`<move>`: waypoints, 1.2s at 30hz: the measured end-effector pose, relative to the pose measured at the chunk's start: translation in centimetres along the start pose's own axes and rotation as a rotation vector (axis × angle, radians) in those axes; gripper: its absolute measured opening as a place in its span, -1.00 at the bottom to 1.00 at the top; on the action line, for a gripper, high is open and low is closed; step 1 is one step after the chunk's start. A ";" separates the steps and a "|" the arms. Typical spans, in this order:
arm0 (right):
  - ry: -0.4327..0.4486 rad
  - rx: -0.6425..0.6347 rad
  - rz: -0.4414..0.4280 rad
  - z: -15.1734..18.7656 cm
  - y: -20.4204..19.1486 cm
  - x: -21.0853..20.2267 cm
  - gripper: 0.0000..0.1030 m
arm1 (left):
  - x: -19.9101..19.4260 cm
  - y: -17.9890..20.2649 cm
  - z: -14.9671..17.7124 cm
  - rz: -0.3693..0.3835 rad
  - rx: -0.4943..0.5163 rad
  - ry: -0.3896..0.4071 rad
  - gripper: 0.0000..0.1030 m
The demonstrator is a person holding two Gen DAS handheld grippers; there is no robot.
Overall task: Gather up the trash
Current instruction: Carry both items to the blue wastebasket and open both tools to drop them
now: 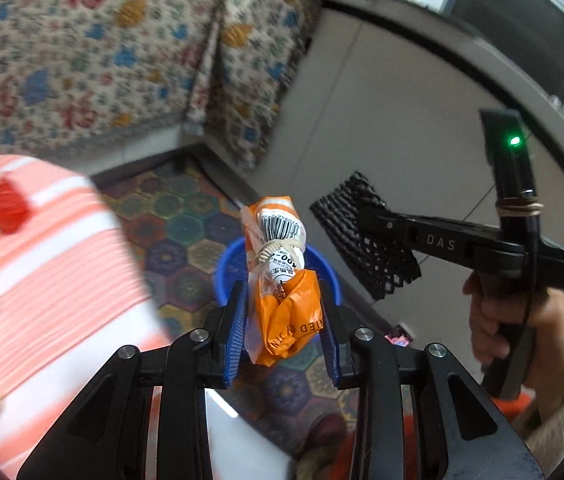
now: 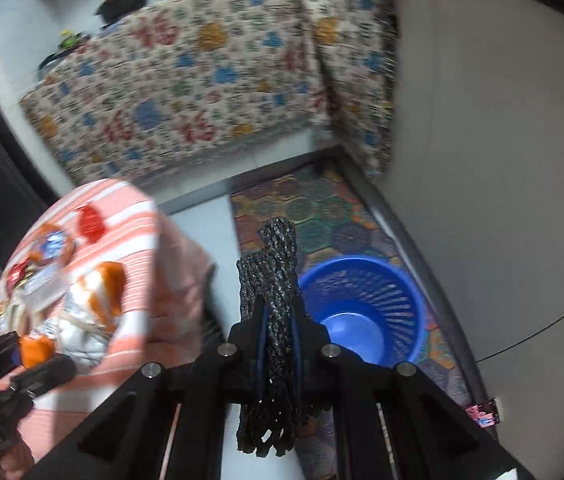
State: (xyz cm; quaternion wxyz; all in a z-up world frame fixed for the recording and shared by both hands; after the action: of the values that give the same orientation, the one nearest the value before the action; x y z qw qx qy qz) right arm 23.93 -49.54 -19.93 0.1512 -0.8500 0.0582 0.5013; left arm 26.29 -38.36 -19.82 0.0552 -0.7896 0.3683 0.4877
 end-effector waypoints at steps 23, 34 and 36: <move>-0.103 0.126 -0.019 -2.3 11.6 13.4 -0.77 | 17.6 -0.3 -3.0 -0.014 -0.027 -0.141 -0.32; -0.149 0.164 -0.007 -2.0 12.6 15.6 0.04 | 19.3 -0.4 -3.0 -0.007 -0.040 -0.152 0.47; -0.143 0.159 -0.008 -2.1 12.5 15.3 0.05 | 18.5 -0.3 -3.1 0.001 -0.028 -0.152 0.52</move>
State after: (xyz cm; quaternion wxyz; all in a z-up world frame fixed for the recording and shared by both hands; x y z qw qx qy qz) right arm 30.10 -61.23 -34.77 0.2237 -0.7975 0.0834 0.5541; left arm 33.37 -49.30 -33.29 0.0715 -0.7509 0.3564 0.5513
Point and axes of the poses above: each gripper's, at about its wrist camera, not at the fingertips, and x roughly the way its jaws point, y to its right, z to its underside, the point moved 6 cm from there along x, roughly the way its jaws point, and after that the axes turned 10 degrees about -y, right-handed, at the moved point
